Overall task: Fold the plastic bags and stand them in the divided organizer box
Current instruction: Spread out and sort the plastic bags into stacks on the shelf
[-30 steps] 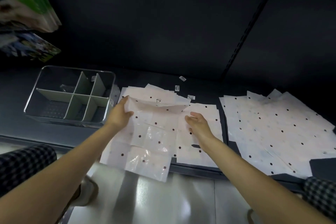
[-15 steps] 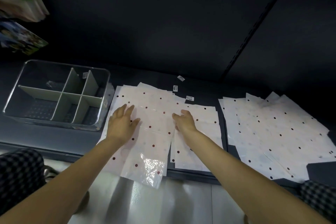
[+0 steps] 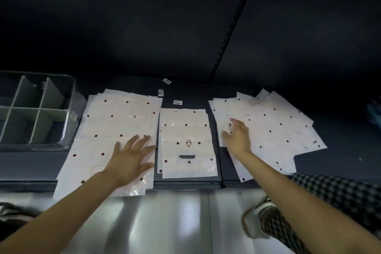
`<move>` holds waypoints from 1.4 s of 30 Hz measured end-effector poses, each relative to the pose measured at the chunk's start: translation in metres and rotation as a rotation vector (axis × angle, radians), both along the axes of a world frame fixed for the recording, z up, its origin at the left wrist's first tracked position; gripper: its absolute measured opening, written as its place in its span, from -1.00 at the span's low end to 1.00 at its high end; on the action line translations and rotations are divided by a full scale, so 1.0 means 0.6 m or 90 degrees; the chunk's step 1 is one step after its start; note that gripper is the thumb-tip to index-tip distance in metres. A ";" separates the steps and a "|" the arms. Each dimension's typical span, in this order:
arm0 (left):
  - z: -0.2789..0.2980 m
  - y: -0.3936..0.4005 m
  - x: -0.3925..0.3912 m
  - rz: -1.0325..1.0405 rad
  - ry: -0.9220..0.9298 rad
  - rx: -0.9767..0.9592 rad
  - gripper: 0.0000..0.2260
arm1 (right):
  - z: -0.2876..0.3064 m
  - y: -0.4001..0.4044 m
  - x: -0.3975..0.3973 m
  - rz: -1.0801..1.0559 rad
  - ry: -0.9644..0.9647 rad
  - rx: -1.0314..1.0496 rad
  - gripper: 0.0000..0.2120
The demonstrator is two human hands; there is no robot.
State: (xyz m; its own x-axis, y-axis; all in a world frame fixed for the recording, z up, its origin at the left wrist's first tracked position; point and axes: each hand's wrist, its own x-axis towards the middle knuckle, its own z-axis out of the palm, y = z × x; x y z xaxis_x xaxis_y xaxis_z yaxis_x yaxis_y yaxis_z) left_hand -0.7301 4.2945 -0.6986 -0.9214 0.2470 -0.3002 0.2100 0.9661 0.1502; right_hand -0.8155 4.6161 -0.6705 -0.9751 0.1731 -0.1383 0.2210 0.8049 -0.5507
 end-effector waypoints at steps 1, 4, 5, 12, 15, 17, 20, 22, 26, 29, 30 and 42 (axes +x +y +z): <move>-0.003 0.001 0.002 0.014 -0.021 -0.007 -0.46 | -0.005 0.051 0.007 -0.033 -0.014 0.057 -0.42; -0.008 -0.001 0.005 0.029 -0.043 -0.030 -0.45 | -0.016 0.171 0.034 -0.052 -0.122 0.172 -0.33; -0.008 -0.001 0.005 0.029 -0.046 -0.039 -0.45 | -0.020 0.193 0.040 -0.049 -0.138 0.168 -0.39; 0.006 0.011 -0.003 0.077 -0.092 -0.026 -0.44 | -0.039 0.203 0.051 -0.144 0.040 -0.040 -0.93; 0.015 0.025 -0.001 0.103 -0.092 0.035 -0.44 | -0.040 0.204 0.048 -0.153 0.052 -0.010 -0.74; 0.018 0.037 0.003 0.086 -0.075 0.043 -0.44 | -0.041 0.213 0.046 -0.157 0.003 0.088 -0.52; 0.013 0.050 0.011 0.058 -0.090 0.032 -0.48 | -0.048 0.226 0.042 -0.132 -0.023 0.161 -0.67; 0.010 0.054 0.015 0.048 -0.105 0.017 -0.49 | -0.048 0.227 0.041 -0.152 0.007 0.171 -0.84; 0.016 0.055 0.014 0.056 -0.119 0.028 -0.50 | -0.028 0.210 0.037 -0.202 0.065 0.082 -0.91; 0.031 0.067 0.010 0.076 -0.060 0.147 -0.52 | -0.003 0.157 0.033 -0.153 0.113 -0.032 -0.91; 0.038 0.076 0.009 0.077 -0.029 0.212 -0.52 | 0.008 0.130 0.033 -0.119 0.119 -0.074 -0.92; 0.077 0.185 0.000 0.305 -0.053 0.616 -0.41 | 0.084 -0.129 0.077 0.082 -0.039 -0.656 -0.96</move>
State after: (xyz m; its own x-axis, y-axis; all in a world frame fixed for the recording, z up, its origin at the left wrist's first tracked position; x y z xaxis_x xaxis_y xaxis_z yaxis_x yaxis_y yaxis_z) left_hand -0.7304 4.4052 -0.6522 -0.9710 0.0324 -0.2370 -0.2034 0.4093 0.8894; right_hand -0.7694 4.5388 -0.6201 -0.9640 -0.1620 -0.2107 0.2183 -0.0305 -0.9754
